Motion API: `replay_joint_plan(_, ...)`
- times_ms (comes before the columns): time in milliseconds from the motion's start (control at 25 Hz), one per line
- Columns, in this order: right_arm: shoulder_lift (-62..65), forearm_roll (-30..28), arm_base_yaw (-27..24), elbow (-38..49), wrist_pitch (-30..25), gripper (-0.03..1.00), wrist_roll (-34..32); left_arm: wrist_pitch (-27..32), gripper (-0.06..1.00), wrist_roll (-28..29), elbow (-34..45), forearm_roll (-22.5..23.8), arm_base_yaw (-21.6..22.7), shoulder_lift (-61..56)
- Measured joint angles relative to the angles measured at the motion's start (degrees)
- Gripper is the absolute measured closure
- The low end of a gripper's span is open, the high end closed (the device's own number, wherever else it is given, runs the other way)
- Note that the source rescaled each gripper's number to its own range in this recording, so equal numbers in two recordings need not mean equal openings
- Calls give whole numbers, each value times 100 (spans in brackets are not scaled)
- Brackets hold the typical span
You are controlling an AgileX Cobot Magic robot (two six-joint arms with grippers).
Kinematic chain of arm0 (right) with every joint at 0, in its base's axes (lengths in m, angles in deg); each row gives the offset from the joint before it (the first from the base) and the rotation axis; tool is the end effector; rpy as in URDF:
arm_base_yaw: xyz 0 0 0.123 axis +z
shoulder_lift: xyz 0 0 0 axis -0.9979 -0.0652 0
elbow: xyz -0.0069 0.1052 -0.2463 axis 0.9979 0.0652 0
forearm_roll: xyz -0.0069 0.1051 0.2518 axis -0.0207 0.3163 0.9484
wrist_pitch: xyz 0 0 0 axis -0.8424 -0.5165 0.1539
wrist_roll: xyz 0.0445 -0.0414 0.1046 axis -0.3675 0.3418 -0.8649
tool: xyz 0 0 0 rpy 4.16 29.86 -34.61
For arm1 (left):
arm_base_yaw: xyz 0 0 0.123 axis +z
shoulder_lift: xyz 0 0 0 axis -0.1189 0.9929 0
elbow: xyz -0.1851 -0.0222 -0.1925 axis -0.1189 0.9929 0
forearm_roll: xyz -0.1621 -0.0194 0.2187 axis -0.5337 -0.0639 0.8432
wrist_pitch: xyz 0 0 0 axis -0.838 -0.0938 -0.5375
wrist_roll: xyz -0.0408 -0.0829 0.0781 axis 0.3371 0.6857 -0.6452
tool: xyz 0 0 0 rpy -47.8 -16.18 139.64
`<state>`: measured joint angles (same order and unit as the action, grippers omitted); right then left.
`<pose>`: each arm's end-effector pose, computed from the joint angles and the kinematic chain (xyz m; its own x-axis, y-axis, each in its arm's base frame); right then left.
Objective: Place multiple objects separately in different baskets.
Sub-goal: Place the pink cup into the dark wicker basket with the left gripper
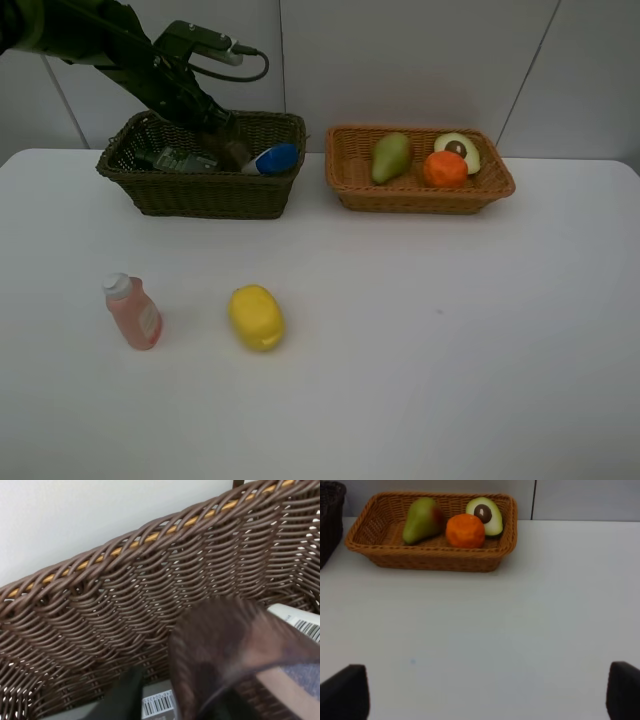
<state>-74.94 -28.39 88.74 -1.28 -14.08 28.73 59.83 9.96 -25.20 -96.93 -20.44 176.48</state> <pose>0.0567 0.0036 0.2826 -0.4099 -0.0761 -0.9090 -0.0762 0.9959 -0.0490 0.4870 -0.1234 0.1225 -0.6911 0.2939 -0.6603 0.3508 0.9352 0.0492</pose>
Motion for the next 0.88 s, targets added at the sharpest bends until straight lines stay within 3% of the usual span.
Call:
replay_joint_plan(120,0,0,0,0,0,-3,0,0,35,0,0,0,0,0)
replay_joint_plan(240,0,0,0,0,0,-3,0,0,26,0,0,0,0,0)
replay_joint_plan(640,0,0,0,0,0,-3,0,60,13,-18,0,0,0,-6)
replay_joint_plan(880,0,0,0,0,0,-3,0,521,7,-18,0,0,0,-143)
